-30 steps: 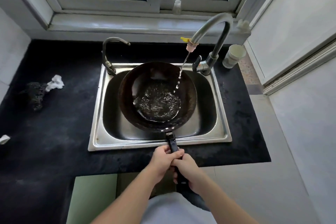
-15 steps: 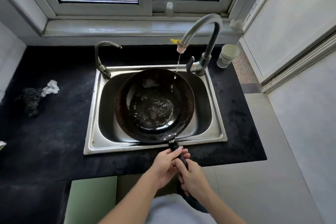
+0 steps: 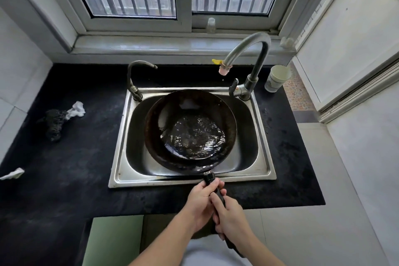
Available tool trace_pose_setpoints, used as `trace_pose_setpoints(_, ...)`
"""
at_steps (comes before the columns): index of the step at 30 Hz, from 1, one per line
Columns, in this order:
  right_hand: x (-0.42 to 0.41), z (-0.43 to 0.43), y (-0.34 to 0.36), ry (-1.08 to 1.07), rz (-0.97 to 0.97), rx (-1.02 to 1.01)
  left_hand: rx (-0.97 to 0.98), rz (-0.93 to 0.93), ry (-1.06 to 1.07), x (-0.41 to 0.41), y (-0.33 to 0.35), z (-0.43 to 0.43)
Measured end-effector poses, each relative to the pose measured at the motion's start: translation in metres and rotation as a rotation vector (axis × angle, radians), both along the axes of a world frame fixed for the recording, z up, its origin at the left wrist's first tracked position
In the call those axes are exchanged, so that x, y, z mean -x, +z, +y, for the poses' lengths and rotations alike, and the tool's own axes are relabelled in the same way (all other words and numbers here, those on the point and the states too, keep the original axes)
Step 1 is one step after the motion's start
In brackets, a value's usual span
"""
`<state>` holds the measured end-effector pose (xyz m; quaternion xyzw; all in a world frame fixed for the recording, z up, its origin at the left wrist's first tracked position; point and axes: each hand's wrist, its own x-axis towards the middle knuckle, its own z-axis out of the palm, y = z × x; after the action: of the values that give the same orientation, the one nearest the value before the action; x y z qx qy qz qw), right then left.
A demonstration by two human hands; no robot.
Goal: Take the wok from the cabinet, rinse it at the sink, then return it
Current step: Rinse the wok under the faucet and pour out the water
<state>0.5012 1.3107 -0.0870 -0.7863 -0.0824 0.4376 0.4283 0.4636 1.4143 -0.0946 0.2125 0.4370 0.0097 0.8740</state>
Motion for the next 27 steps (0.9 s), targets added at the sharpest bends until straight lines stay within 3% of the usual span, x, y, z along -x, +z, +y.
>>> trace_pose_setpoints(7, 0.008, 0.005, 0.002, 0.049, 0.075, -0.023, -0.198, 0.078, -0.026, 0.016, 0.001, 0.005)
trace_pose_setpoints(11, 0.012, -0.002, -0.002, 0.023, 0.141, -0.025, -0.195, 0.092, -0.005, 0.019, -0.003, -0.005)
trace_pose_setpoints(27, -0.013, -0.002, 0.013, 0.083, 0.076, -0.043, -0.245, 0.059, -0.010, -0.002, 0.006, -0.006)
